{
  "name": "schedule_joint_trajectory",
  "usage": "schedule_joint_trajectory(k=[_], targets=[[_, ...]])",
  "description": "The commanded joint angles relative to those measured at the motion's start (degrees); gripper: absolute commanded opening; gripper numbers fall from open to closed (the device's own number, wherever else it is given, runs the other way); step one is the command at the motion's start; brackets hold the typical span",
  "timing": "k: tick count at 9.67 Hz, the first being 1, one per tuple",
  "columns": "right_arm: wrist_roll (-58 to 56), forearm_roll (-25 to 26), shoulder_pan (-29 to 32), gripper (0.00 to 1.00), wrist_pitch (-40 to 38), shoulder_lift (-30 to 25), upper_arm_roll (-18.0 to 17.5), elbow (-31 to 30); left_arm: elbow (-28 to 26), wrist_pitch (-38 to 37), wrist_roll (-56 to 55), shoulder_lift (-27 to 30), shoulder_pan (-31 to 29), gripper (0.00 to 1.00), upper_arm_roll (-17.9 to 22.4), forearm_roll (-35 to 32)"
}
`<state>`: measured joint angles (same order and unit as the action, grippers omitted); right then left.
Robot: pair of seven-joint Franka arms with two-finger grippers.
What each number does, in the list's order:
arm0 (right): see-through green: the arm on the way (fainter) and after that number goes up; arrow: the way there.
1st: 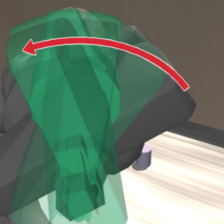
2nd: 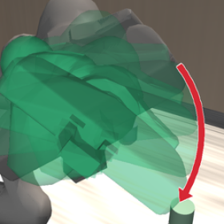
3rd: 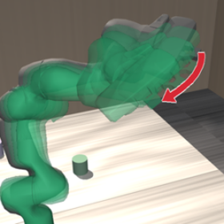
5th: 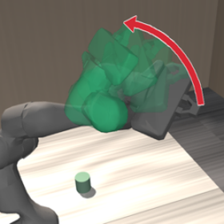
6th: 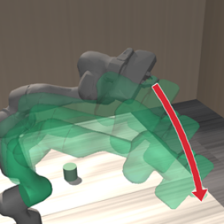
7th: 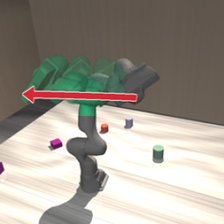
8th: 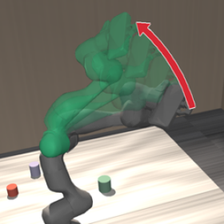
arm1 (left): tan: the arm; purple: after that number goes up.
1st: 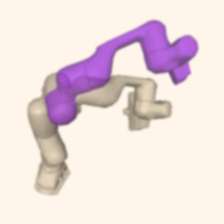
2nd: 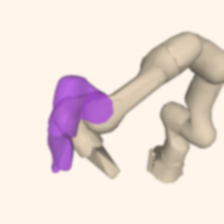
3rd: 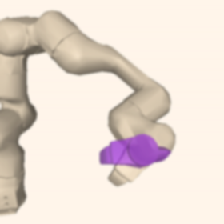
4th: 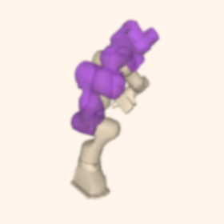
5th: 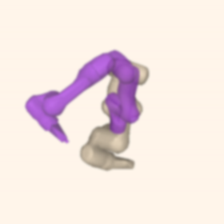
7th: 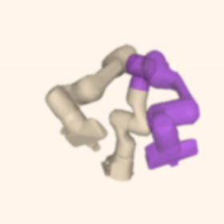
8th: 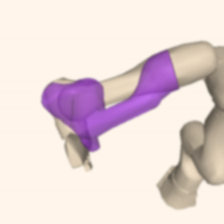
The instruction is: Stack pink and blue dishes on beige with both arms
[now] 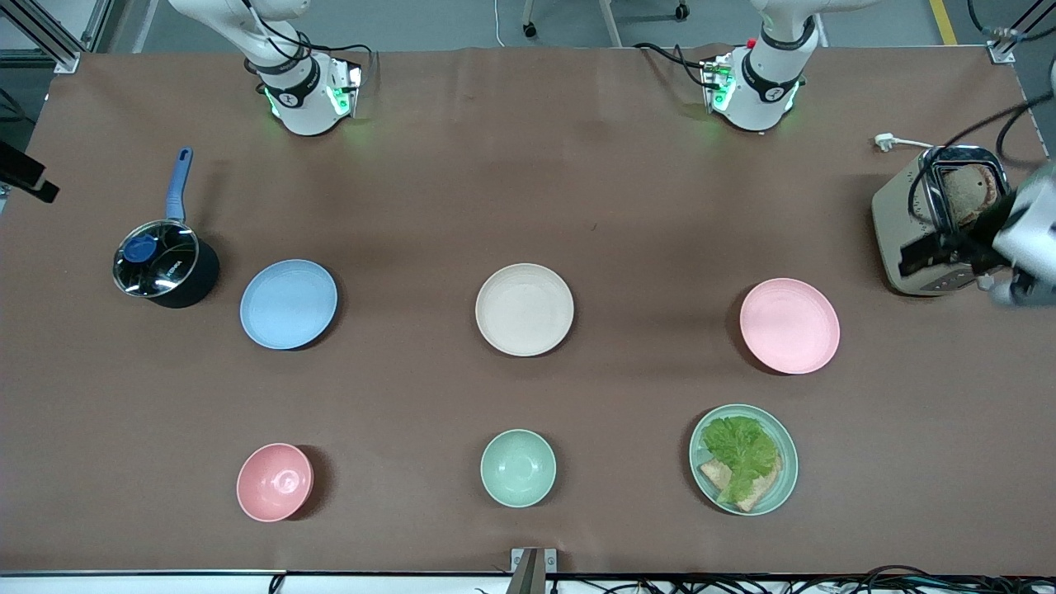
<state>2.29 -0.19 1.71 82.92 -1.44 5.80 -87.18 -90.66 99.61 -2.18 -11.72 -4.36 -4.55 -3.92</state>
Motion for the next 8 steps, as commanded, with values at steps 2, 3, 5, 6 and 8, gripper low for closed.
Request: schedule_joint_trajectory(k=[2,3,5,6,8], targets=[[-2.29,-1.13,0.49,1.0,14.21,-0.67,-0.08,-20.14,-12.57,18.35,0.16,-6.2,-1.88,1.0,-0.2,-2.23],[-3.16,-1.22,0.49,1.0,24.81,-0.67,0.0,-28.75,-15.92,24.95,0.07,-8.73,-3.45,1.0,-0.29,-2.23],[-6.92,-1.22,0.4,1.0,40.41,4.22,0.01,-38.02,-18.23,32.28,2.16,-14.27,-5.65,1.0,-0.37,-2.32],[-8.34,-1.57,0.75,1.0,46.04,6.95,0.01,-40.93,-18.24,33.79,3.4,-17.08,-7.49,0.96,-0.64,-2.32],[-8.71,-3.15,0.93,0.95,49.94,12.93,-0.08,-41.22,-18.24,35.73,5.34,-20.96,-7.77,0.82,-0.64,-2.23]])
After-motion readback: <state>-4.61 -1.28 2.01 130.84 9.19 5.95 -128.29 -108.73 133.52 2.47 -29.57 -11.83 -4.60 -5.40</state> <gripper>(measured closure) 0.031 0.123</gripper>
